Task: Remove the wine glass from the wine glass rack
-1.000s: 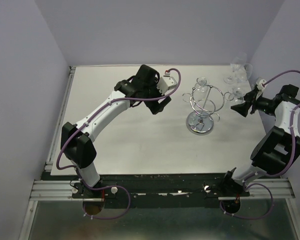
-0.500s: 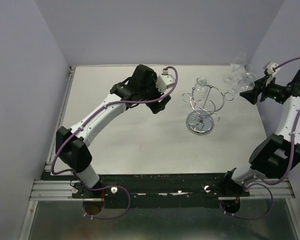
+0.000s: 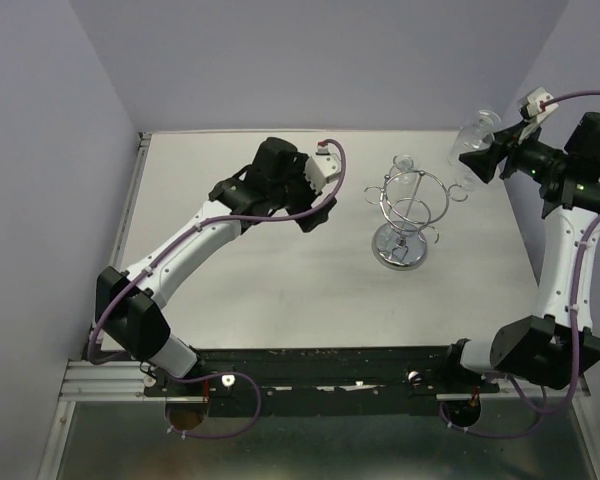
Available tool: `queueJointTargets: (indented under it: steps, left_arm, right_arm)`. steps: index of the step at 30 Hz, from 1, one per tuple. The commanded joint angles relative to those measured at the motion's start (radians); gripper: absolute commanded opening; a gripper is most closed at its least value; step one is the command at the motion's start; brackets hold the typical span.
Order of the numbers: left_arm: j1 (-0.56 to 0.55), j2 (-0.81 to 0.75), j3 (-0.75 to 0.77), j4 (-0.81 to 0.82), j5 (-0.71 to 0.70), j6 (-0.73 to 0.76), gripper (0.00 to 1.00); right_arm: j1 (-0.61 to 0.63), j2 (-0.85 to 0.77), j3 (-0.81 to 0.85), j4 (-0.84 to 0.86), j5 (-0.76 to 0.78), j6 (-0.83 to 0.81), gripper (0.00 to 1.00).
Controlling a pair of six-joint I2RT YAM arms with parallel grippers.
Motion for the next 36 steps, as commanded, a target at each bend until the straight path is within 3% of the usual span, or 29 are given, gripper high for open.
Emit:
queueJointTargets:
  steps: [1, 9, 14, 18, 21, 27, 36]
  left_arm:
    - [0.0, -0.076, -0.039, 0.101, 0.018, 0.015, 0.88]
    - [-0.01, -0.249, -0.237, 0.348, -0.121, 0.083, 0.88]
    - [-0.032, -0.392, -0.417, 0.627, -0.281, 0.182, 0.89]
    - [-0.061, -0.464, -0.504, 0.839, -0.303, 0.323, 0.87]
    - [-0.087, -0.439, -0.495, 0.9, -0.304, 0.394, 0.85]
    - [-0.119, -0.33, -0.377, 0.96, -0.253, 0.322, 0.78]
    - [-0.173, -0.208, -0.337, 1.109, -0.243, 0.396, 0.74]
  right_arm:
    - [0.092, -0.054, 0.014, 0.28, 0.109, 0.411, 0.01]
    - [0.275, -0.005, 0.114, 0.359, 0.214, 0.875, 0.01]
    - [0.384, 0.037, 0.149, 0.357, 0.22, 1.058, 0.01]
    - [0.462, 0.055, 0.12, 0.357, 0.189, 1.156, 0.01]
    - [0.503, 0.06, 0.085, 0.357, 0.191, 1.251, 0.01]
    - [0.554, 0.075, 0.046, 0.359, 0.209, 1.358, 0.01]
    - [0.563, 0.081, 0.03, 0.36, 0.171, 1.379, 0.01]
